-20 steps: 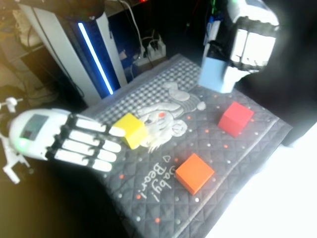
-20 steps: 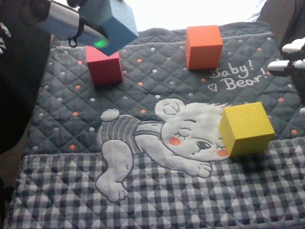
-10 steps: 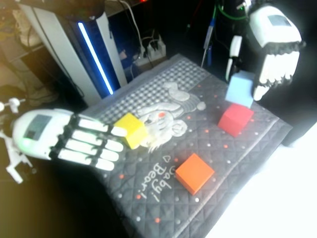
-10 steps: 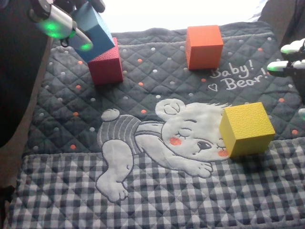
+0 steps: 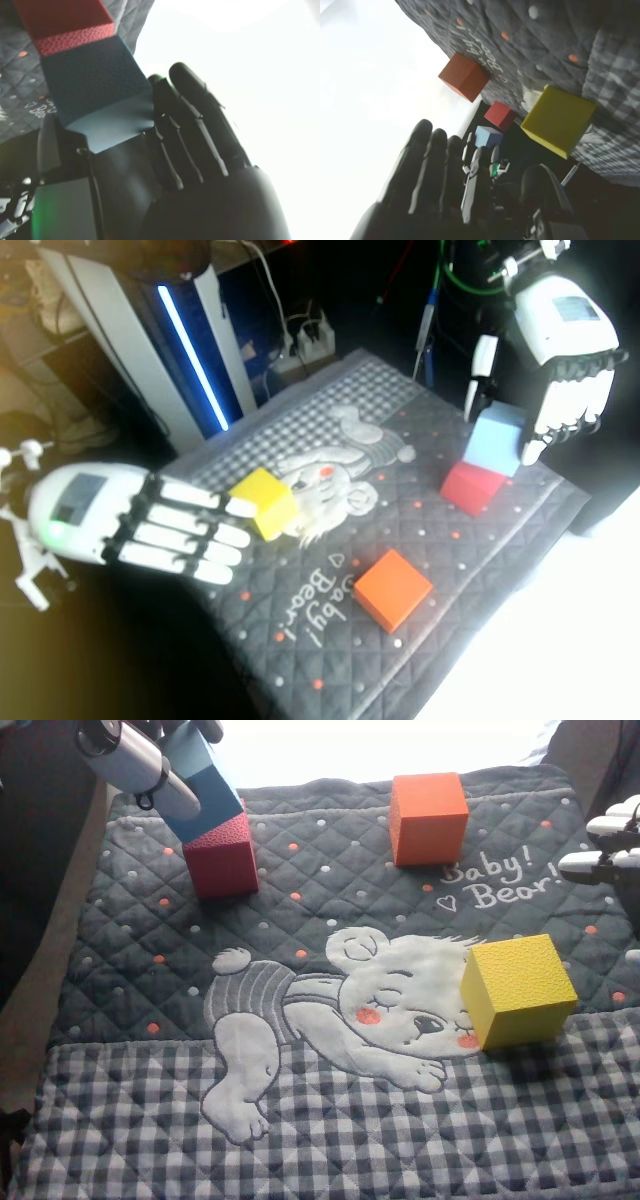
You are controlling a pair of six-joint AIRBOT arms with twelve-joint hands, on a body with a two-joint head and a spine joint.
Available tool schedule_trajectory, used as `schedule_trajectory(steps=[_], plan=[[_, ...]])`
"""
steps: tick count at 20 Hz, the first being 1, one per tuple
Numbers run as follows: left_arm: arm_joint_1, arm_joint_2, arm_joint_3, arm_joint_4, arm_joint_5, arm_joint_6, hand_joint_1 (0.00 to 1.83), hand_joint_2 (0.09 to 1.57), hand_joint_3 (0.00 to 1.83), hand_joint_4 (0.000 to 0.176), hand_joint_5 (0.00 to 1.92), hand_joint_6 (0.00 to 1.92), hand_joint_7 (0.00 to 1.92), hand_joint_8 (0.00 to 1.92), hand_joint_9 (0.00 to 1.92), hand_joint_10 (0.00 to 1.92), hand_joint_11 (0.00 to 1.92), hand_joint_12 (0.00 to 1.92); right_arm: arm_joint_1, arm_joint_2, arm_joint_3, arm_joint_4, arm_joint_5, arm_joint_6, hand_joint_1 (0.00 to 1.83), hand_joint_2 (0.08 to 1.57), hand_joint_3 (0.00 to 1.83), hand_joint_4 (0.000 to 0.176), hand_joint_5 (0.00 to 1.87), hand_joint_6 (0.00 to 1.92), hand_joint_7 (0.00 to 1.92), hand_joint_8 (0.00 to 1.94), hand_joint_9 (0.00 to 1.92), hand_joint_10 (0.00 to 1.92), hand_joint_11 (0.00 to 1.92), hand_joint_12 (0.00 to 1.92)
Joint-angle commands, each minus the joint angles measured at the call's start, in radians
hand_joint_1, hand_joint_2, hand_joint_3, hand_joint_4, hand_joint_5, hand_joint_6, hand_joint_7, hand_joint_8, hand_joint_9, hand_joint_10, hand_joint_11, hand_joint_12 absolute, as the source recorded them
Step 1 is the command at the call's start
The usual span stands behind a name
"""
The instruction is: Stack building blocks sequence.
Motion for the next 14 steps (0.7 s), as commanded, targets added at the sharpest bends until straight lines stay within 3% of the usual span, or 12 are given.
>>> schedule_trajectory(steps=[1,4,5,6,9,10,11,12,13,14], plan=[[-0.018,-0.003,0.006,0.002,-0.077,0.000,1.39,1.08,0.00,0.000,1.06,0.77,1.04,0.78,0.97,1.18,0.74,1.18,0.008,0.002,0.005,0.025,0.118,0.005,0.55,1.29,0.00,0.127,0.38,0.00,0.29,0.01,0.28,0.01,0.22,0.20],[-0.016,-0.017,0.012,0.010,-0.072,0.000,1.39,1.04,0.00,0.000,1.16,0.61,1.13,0.60,1.05,1.11,0.83,1.24,0.007,0.000,0.006,0.025,0.118,0.005,0.56,1.29,0.00,0.120,0.39,0.00,0.29,0.00,0.29,0.01,0.22,0.20],[-0.016,-0.023,0.014,0.017,-0.068,0.000,1.31,1.05,0.00,0.000,1.21,0.35,1.10,0.96,1.07,1.10,0.91,1.47,0.007,-0.001,0.006,0.025,0.118,0.005,0.50,1.30,0.00,0.133,0.37,0.00,0.27,0.00,0.27,0.00,0.21,0.19],[-0.015,-0.029,0.015,0.029,-0.063,0.000,1.30,1.05,0.00,0.000,1.23,0.31,1.12,0.99,1.05,0.97,0.87,1.46,0.007,-0.003,0.007,0.025,0.118,0.005,0.50,1.29,0.00,0.137,0.37,0.00,0.27,0.00,0.27,0.00,0.20,0.19],[-0.012,-0.040,0.016,0.049,-0.051,0.000,1.28,1.09,0.00,0.000,1.12,0.45,0.99,1.22,0.87,1.37,0.74,1.76,0.007,-0.005,0.008,0.025,0.118,0.005,0.53,1.30,0.00,0.146,0.36,0.00,0.27,0.00,0.24,0.00,0.16,0.18],[-0.011,-0.041,0.016,0.049,-0.051,0.000,1.27,1.09,0.01,0.000,1.03,0.81,1.00,1.08,0.88,1.64,0.83,1.89,0.007,-0.005,0.008,0.025,0.118,0.006,0.51,1.30,0.00,0.143,0.36,0.00,0.26,0.00,0.24,0.00,0.16,0.19],[-0.010,-0.043,0.017,0.049,-0.050,0.000,1.20,1.08,0.00,0.000,1.06,0.82,0.93,1.50,0.94,1.86,1.02,1.91,0.007,-0.005,0.008,0.025,0.118,0.008,0.53,1.30,0.00,0.134,0.37,0.00,0.27,0.00,0.24,0.00,0.17,0.20],[-0.009,-0.045,0.017,0.049,-0.050,0.000,1.18,1.09,0.00,0.000,1.03,0.87,0.86,1.58,0.90,1.91,1.00,1.92,0.007,-0.005,0.008,0.025,0.118,0.008,0.55,1.30,0.00,0.130,0.37,0.00,0.28,0.00,0.25,0.00,0.18,0.21],[-0.008,-0.045,0.018,0.049,-0.050,0.000,1.17,1.10,0.00,0.000,1.00,0.92,0.84,1.63,0.89,1.92,1.00,1.92,0.007,-0.005,0.008,0.025,0.118,0.009,0.49,1.30,0.00,0.144,0.36,0.00,0.27,0.00,0.25,0.00,0.18,0.21],[-0.008,-0.045,0.018,0.049,-0.049,0.000,1.17,1.11,0.00,0.000,0.98,0.96,0.83,1.55,0.85,1.86,0.92,1.92,0.007,-0.005,0.008,0.025,0.118,0.009,0.48,1.30,0.00,0.146,0.37,0.00,0.28,0.00,0.25,0.00,0.17,0.21]])
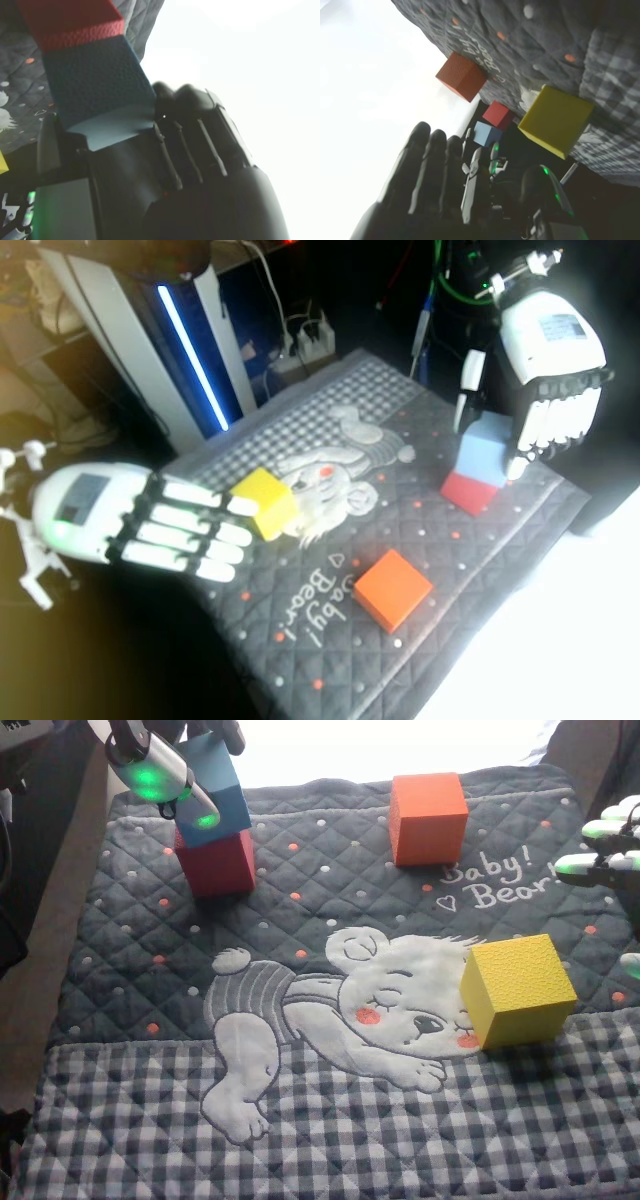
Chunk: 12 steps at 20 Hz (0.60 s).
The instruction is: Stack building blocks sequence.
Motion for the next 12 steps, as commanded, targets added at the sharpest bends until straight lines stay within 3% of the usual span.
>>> schedule_trajectory(steps=[1,3,4,5,6,7,8,9,12], plan=[[-0.008,-0.001,0.008,0.000,-0.075,0.000,1.23,1.15,0.00,0.000,0.90,1.06,0.88,1.28,0.83,1.80,0.89,1.92,0.007,0.005,0.006,0.025,0.118,0.006,0.48,1.30,0.00,0.146,0.37,0.00,0.28,0.00,0.25,0.00,0.17,0.21],[-0.005,-0.001,0.008,0.000,-0.071,0.000,1.24,1.17,0.00,0.000,0.85,1.15,0.86,1.25,0.75,1.78,0.80,1.92,0.007,0.005,0.006,0.025,0.118,0.007,0.47,1.30,0.00,0.148,0.36,0.00,0.27,0.00,0.23,0.00,0.15,0.21],[-0.005,-0.001,0.008,0.000,-0.070,0.000,1.24,1.18,0.00,0.000,0.88,0.90,0.84,1.43,0.74,1.67,0.73,1.92,0.007,0.005,0.006,0.025,0.118,0.007,0.47,1.30,0.00,0.153,0.36,0.00,0.26,0.00,0.23,0.00,0.15,0.21],[-0.004,-0.001,0.008,0.000,-0.069,0.000,1.24,1.18,0.00,0.000,0.89,0.89,0.86,1.41,0.70,1.46,0.62,1.84,0.007,0.005,0.006,0.025,0.118,0.008,0.47,1.31,0.00,0.147,0.36,0.00,0.26,0.00,0.23,0.00,0.15,0.22],[-0.004,-0.001,0.008,-0.001,-0.069,0.000,1.26,1.15,0.00,0.000,0.94,0.79,0.91,1.34,0.79,1.38,0.70,1.78,0.007,0.005,0.006,0.025,0.118,0.008,0.49,1.31,0.00,0.141,0.36,0.00,0.27,0.00,0.24,0.00,0.15,0.22],[-0.004,-0.001,0.008,-0.001,-0.070,0.000,1.25,1.17,0.00,0.000,0.94,0.77,0.86,1.44,0.76,1.57,0.71,1.89,0.007,0.005,0.006,0.025,0.118,0.008,0.50,1.31,0.00,0.146,0.36,0.00,0.26,0.00,0.23,0.00,0.15,0.22],[-0.004,-0.001,0.008,-0.001,-0.070,0.000,1.25,1.17,0.00,0.000,0.93,0.78,0.86,1.44,0.73,1.55,0.65,1.90,0.007,0.005,0.006,0.026,0.118,0.008,0.50,1.31,0.00,0.145,0.36,0.00,0.27,0.00,0.24,0.00,0.15,0.22],[-0.005,-0.001,0.008,-0.001,-0.071,0.000,1.25,1.14,0.00,0.000,0.97,0.77,0.93,1.30,0.75,1.27,0.59,1.72,0.007,0.005,0.006,0.026,0.119,0.008,0.49,1.30,0.00,0.140,0.37,0.00,0.27,0.00,0.24,0.00,0.15,0.22],[-0.004,-0.001,0.008,-0.001,-0.071,0.000,1.26,1.12,0.00,0.000,1.02,0.69,0.95,1.26,0.73,1.27,0.56,1.76,0.006,0.004,0.006,0.026,0.119,0.008,0.47,1.31,0.00,0.138,0.36,0.00,0.28,0.00,0.25,0.01,0.16,0.23]])
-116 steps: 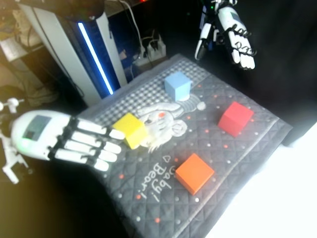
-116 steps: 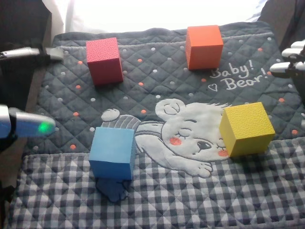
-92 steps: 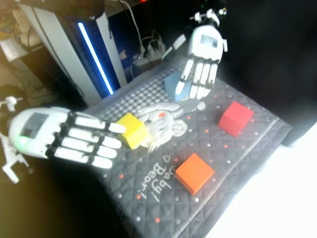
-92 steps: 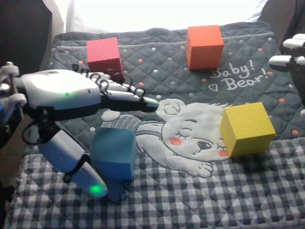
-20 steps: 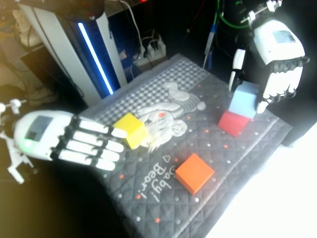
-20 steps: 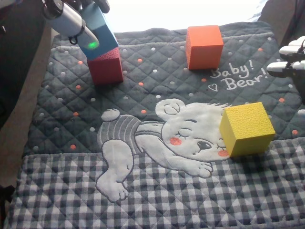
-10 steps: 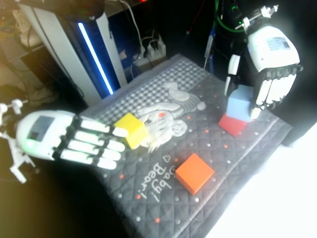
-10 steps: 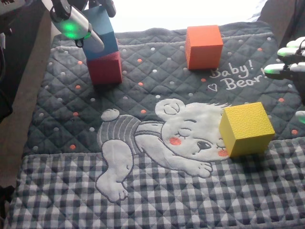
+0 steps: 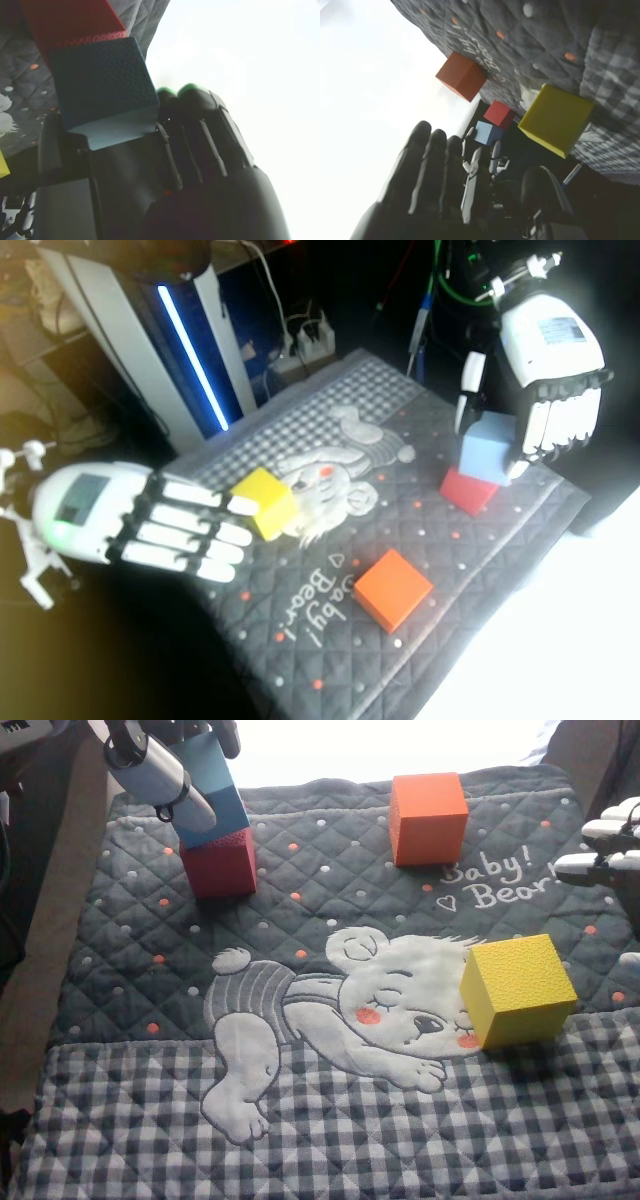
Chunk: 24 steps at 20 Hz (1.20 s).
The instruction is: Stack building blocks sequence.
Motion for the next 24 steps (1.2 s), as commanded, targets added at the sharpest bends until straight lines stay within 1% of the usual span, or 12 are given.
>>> schedule_trajectory(steps=[1,2,3,4,6,8,11,14,15,16,19,24], plan=[[-0.009,-0.001,0.006,-0.001,-0.079,0.000,1.24,1.13,0.00,0.000,0.98,0.81,0.92,1.27,0.67,1.14,0.49,1.68,0.006,0.004,0.006,0.026,0.118,0.004,0.47,1.31,0.00,0.141,0.36,0.00,0.28,0.00,0.25,0.00,0.15,0.22],[-0.009,-0.001,0.006,-0.001,-0.079,0.000,1.23,1.14,0.00,0.000,0.96,0.84,0.92,1.26,0.68,1.04,0.48,1.62,0.006,0.004,0.006,0.026,0.118,0.004,0.46,1.31,0.00,0.144,0.36,0.00,0.28,0.00,0.25,0.00,0.15,0.23],[-0.009,-0.001,0.006,0.000,-0.079,0.000,1.19,1.01,0.00,0.000,0.87,0.32,0.79,0.79,0.65,1.05,0.45,1.63,0.006,0.004,0.006,0.026,0.118,0.004,0.47,1.31,0.00,0.146,0.36,0.00,0.27,0.00,0.25,0.00,0.15,0.23],[-0.009,-0.001,0.006,0.000,-0.079,0.000,1.16,0.97,0.00,0.000,0.89,0.10,0.83,0.41,0.68,0.86,0.45,1.52,0.006,0.004,0.006,0.027,0.118,0.004,0.48,1.31,0.00,0.149,0.36,0.00,0.27,0.00,0.24,0.00,0.15,0.23],[-0.009,-0.001,0.006,0.000,-0.079,0.000,1.12,0.95,0.00,0.000,0.86,0.00,0.88,0.12,0.71,0.71,0.45,1.46,0.006,0.004,0.006,0.027,0.118,0.004,0.51,1.31,0.00,0.144,0.37,0.00,0.27,0.00,0.24,0.00,0.15,0.23],[-0.008,-0.001,0.005,0.000,-0.079,0.000,1.08,0.96,0.00,0.000,0.85,0.00,0.89,0.05,0.69,0.74,0.44,1.47,0.006,0.004,0.006,0.027,0.118,0.004,0.52,1.31,0.00,0.131,0.37,0.00,0.27,0.00,0.25,0.00,0.16,0.24],[-0.006,-0.001,0.005,-0.001,-0.079,0.000,1.09,0.95,0.00,0.000,0.87,0.00,0.96,0.05,0.66,0.99,0.47,1.58,0.005,0.004,0.006,0.029,0.119,0.004,0.53,1.31,0.00,0.139,0.38,0.00,0.26,0.00,0.24,0.00,0.15,0.24],[-0.005,-0.001,0.005,-0.001,-0.080,0.000,1.07,0.97,0.00,0.000,0.84,0.00,0.94,0.03,0.62,1.02,0.46,1.58,0.005,0.004,0.006,0.029,0.119,0.004,0.52,1.31,0.00,0.141,0.38,0.00,0.28,0.00,0.26,0.00,0.17,0.24],[-0.004,-0.001,0.003,-0.004,-0.086,0.000,1.05,0.93,0.00,0.000,0.74,0.00,0.82,0.00,0.62,0.72,0.42,1.39,0.004,0.004,0.006,0.031,0.119,0.004,0.55,1.31,0.00,0.134,0.39,0.00,0.29,0.00,0.27,0.01,0.18,0.25],[-0.004,-0.001,0.002,-0.004,-0.087,0.000,1.05,0.93,0.00,0.000,0.74,0.00,0.82,0.00,0.62,0.72,0.42,1.39,0.004,0.004,0.006,0.031,0.119,0.004,0.55,1.31,0.00,0.134,0.39,0.00,0.29,0.00,0.27,0.01,0.18,0.25],[-0.003,0.000,0.000,-0.007,-0.094,0.000,1.02,0.90,0.00,0.057,0.55,0.00,0.59,0.00,0.56,0.15,0.27,1.06,0.004,0.004,0.006,0.032,0.119,0.004,0.55,1.30,0.00,0.132,0.39,0.00,0.28,0.00,0.27,0.00,0.17,0.25],[-0.002,0.000,-0.001,-0.009,-0.096,0.000,0.98,0.90,0.00,0.090,0.47,0.00,0.51,0.00,0.54,0.00,0.23,1.03,0.003,0.004,0.006,0.034,0.119,0.004,0.54,1.31,0.00,0.133,0.38,0.00,0.27,0.00,0.26,0.00,0.16,0.26]])
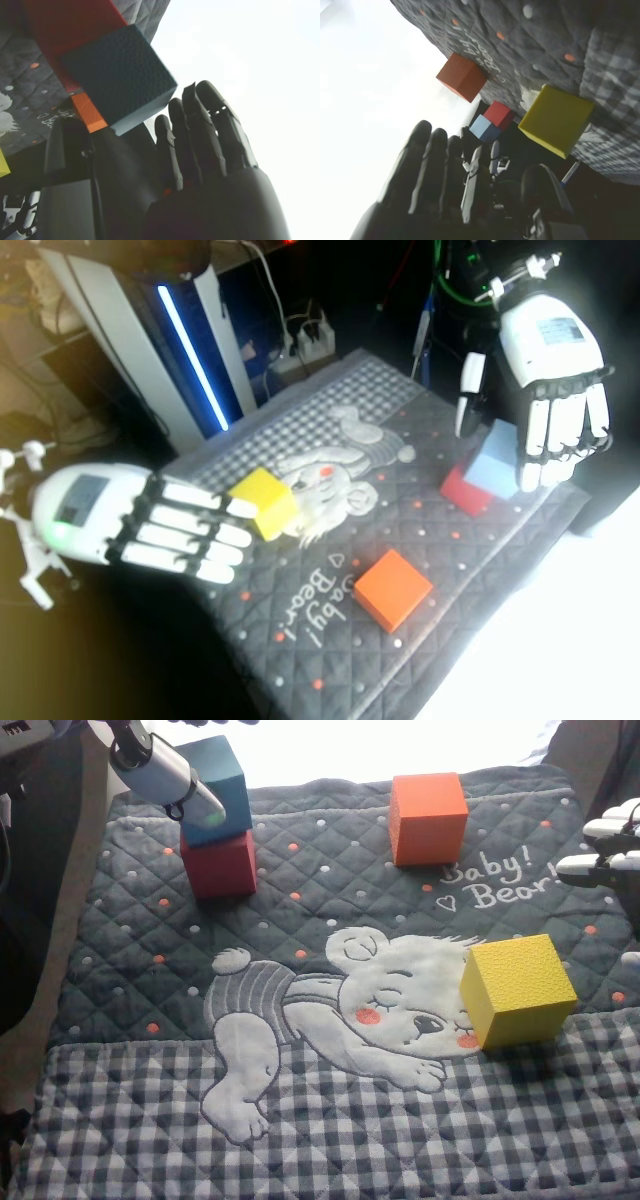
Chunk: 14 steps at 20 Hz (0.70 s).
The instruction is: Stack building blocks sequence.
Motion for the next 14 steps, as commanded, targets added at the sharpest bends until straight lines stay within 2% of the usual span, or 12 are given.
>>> schedule_trajectory(steps=[1,3,4,5,6,7,8,9,10,11,13,14], plan=[[-0.005,0.000,0.001,-0.004,-0.090,0.000,1.00,0.91,0.00,0.081,0.46,0.00,0.50,0.00,0.50,0.00,0.14,1.20,0.006,0.004,0.006,0.028,0.119,0.004,0.55,1.30,0.00,0.132,0.39,0.00,0.29,0.01,0.27,0.01,0.18,0.27],[-0.005,0.000,0.000,-0.008,-0.093,0.000,0.99,0.92,0.00,0.085,0.45,0.00,0.49,0.00,0.50,0.00,0.13,1.28,0.006,0.004,0.006,0.028,0.119,0.004,0.52,1.30,0.00,0.134,0.39,0.00,0.29,0.01,0.28,0.01,0.19,0.27],[-0.002,0.001,0.000,-0.012,-0.096,0.000,0.99,0.91,0.00,0.079,0.46,0.00,0.51,0.00,0.51,0.01,0.13,1.32,0.005,0.004,0.006,0.028,0.119,0.004,0.53,1.30,0.00,0.127,0.39,0.00,0.29,0.00,0.29,0.01,0.20,0.28],[0.000,0.003,0.000,-0.021,-0.102,0.000,0.98,0.92,0.00,0.083,0.45,0.00,0.53,0.00,0.53,0.01,0.11,1.45,0.005,0.004,0.006,0.028,0.119,0.004,0.54,1.30,0.00,0.118,0.40,0.00,0.30,0.01,0.29,0.01,0.20,0.28],[0.001,0.008,-0.003,-0.030,-0.111,0.000,0.94,0.92,0.00,0.096,0.41,0.00,0.45,0.00,0.44,0.00,0.05,1.46,0.005,0.004,0.006,0.029,0.119,0.004,0.55,1.30,0.00,0.129,0.40,0.00,0.30,0.00,0.29,0.01,0.20,0.28],[0.003,0.016,-0.009,-0.041,-0.125,-0.001,0.94,0.92,0.00,0.096,0.41,0.00,0.45,0.00,0.44,0.00,0.05,1.46,0.005,0.004,0.005,0.029,0.119,0.004,0.55,1.30,0.00,0.129,0.40,0.00,0.30,0.00,0.29,0.01,0.20,0.28],[0.005,0.027,-0.017,-0.061,-0.146,0.001,0.89,0.87,0.00,0.123,0.34,0.00,0.25,0.01,0.23,0.01,0.00,1.03,0.005,0.004,0.005,0.030,0.120,0.004,0.56,1.29,0.00,0.140,0.40,0.00,0.30,0.00,0.29,0.00,0.20,0.28],[0.008,0.044,-0.031,-0.114,-0.174,0.034,0.88,0.84,0.00,0.137,0.30,0.01,0.18,0.01,0.15,0.01,0.00,0.81,0.005,0.004,0.004,0.030,0.124,0.004,0.57,1.30,0.00,0.134,0.40,0.00,0.30,0.00,0.29,0.00,0.20,0.28],[0.010,0.061,-0.048,-0.151,-0.200,0.061,0.84,0.84,0.00,0.168,0.20,0.00,0.08,0.00,0.09,0.01,0.00,0.65,0.005,0.004,0.003,0.030,0.130,0.004,0.54,1.30,0.00,0.143,0.40,0.00,0.29,0.00,0.29,0.00,0.20,0.28],[0.012,0.083,-0.070,-0.197,-0.226,0.097,0.83,0.83,0.00,0.162,0.19,0.00,0.04,0.00,0.06,0.00,0.00,0.61,0.005,0.005,-0.001,0.030,0.140,0.004,0.52,1.30,0.00,0.147,0.40,0.00,0.29,0.00,0.28,0.00,0.19,0.28],[0.034,0.148,-0.146,-0.297,-0.319,0.184,0.73,0.85,0.00,0.175,0.12,0.00,0.00,0.00,0.00,0.00,0.00,0.19,0.005,0.012,-0.010,0.030,0.169,0.004,0.50,1.29,0.00,0.168,0.40,0.00,0.30,0.00,0.25,0.00,0.15,0.26],[0.047,0.178,-0.179,-0.329,-0.364,0.208,0.70,0.83,0.00,0.176,0.11,0.00,0.00,0.00,0.00,0.00,0.00,0.08,0.005,0.018,-0.014,0.030,0.186,0.004,0.58,1.28,0.00,0.141,0.42,0.01,0.30,0.00,0.26,0.00,0.12,0.26]])
